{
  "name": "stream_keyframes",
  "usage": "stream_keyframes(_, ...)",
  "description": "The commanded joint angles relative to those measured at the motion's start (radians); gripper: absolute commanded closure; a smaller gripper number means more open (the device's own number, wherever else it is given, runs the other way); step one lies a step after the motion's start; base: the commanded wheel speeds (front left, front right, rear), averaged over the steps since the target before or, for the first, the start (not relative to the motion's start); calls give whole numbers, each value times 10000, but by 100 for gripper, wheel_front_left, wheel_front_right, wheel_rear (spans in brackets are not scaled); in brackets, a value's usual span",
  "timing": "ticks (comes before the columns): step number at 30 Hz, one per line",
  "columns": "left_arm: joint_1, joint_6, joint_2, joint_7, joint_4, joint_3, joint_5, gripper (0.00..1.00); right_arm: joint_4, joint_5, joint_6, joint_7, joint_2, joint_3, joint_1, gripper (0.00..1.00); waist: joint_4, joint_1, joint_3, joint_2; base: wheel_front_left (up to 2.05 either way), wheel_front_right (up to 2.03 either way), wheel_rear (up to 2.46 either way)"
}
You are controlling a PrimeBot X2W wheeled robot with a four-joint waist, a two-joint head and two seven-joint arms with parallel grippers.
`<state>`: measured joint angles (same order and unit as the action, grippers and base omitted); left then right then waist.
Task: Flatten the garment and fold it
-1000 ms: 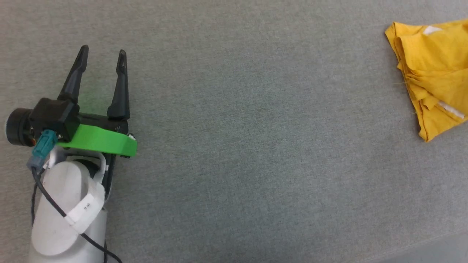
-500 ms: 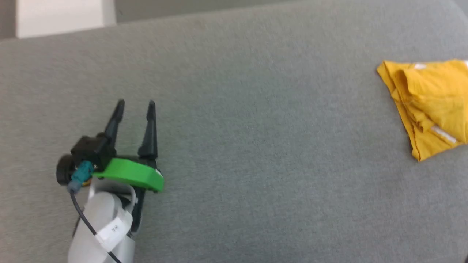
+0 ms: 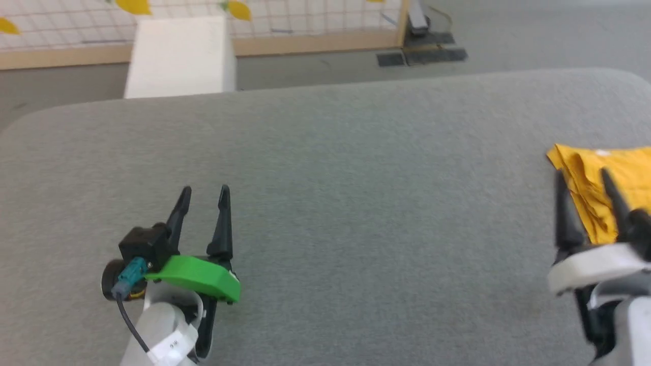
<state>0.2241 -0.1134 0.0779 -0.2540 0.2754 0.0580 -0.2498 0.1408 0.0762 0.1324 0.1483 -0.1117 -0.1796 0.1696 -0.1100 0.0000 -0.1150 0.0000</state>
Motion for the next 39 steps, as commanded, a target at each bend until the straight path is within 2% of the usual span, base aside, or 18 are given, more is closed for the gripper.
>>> stream_keyframes(1, -169, 2, -59, -76, 38, -22, -111, 0, -266, 16, -17, 3, 83, 134, -265, 0, 565, 0, 503, 0, 0, 0, 0)
stream_keyframes(9, -566, 4, -198, -77, 313, -113, -86, 0, -913, -195, -17, 145, 415, 834, -1372, 0, 1131, 0, 890, 0, 0, 0, 0)
stream_keyframes(18, -917, 79, -260, -77, 332, -164, -115, 0, -1153, -262, -17, 106, 604, 621, -2066, 0, 1444, 0, 1008, 0, 0, 0, 0)
stream_keyframes(31, -1173, 213, -275, -78, 308, -17, -265, 0, -1073, 227, -17, 137, 613, 457, -2324, 0, 1527, 0, 1100, 0, 0, 0, 0)
stream_keyframes(32, -1014, 185, -228, 13, 321, -35, -242, 100, -1082, 134, 0, 101, 589, 467, -2220, 100, 1526, 0, 1101, 0, 0, 0, 0)
stream_keyframes(39, -1013, 186, -224, 37, 320, -49, -237, 100, -1088, 128, 0, 98, 587, 475, -2219, 100, 1524, 0, 1102, 0, 0, 0, 0)
